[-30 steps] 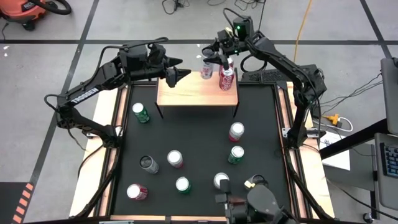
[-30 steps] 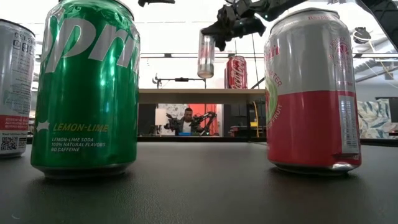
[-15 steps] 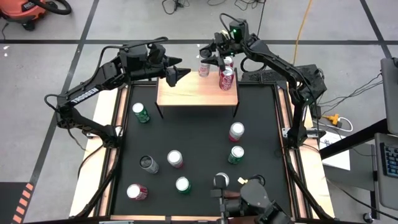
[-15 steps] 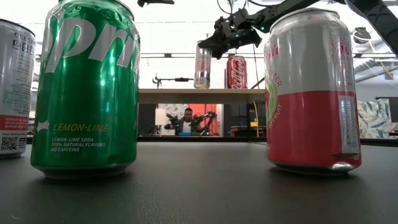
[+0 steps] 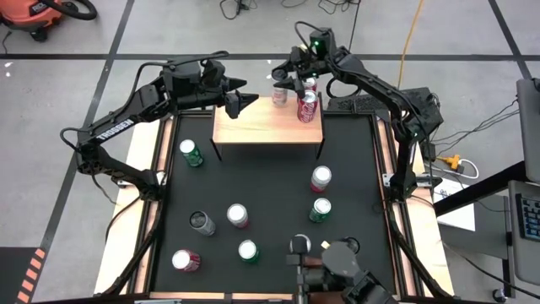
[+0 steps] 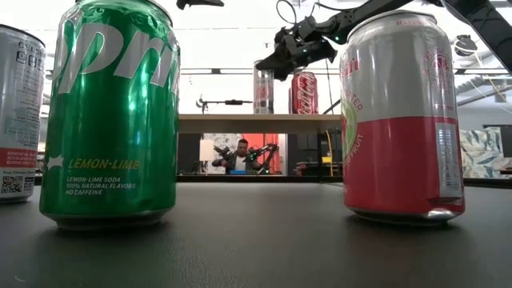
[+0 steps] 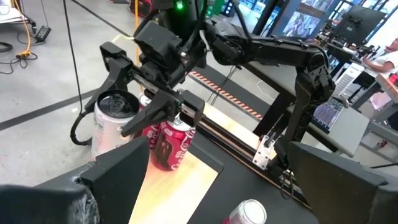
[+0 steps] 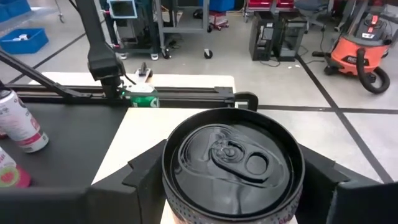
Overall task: Place canned beverage on shelf
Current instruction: Put the top white pink soda can on the shelf
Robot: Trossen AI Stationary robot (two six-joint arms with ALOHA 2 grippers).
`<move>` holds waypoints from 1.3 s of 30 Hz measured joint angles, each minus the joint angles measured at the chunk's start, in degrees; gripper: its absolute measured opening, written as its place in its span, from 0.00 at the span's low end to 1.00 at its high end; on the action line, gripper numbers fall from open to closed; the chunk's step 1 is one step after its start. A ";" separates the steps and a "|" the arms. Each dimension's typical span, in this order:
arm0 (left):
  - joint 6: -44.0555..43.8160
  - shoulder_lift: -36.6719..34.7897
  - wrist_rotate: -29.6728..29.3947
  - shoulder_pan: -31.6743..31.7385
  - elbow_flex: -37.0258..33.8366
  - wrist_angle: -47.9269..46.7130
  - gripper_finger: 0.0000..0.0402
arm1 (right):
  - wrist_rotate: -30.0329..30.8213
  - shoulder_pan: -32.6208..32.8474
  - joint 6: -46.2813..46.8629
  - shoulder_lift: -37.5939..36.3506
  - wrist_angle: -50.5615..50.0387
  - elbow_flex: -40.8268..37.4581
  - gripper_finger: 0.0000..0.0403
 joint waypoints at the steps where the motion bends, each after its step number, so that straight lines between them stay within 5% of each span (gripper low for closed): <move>1: 0.00 0.01 0.00 0.00 0.00 -0.20 0.96 | -0.02 0.00 0.06 0.16 -0.06 0.00 0.58; 39: 1.28 0.02 0.72 -0.02 -0.02 -2.44 0.96 | -0.20 -0.98 -0.91 0.94 -4.29 0.00 0.61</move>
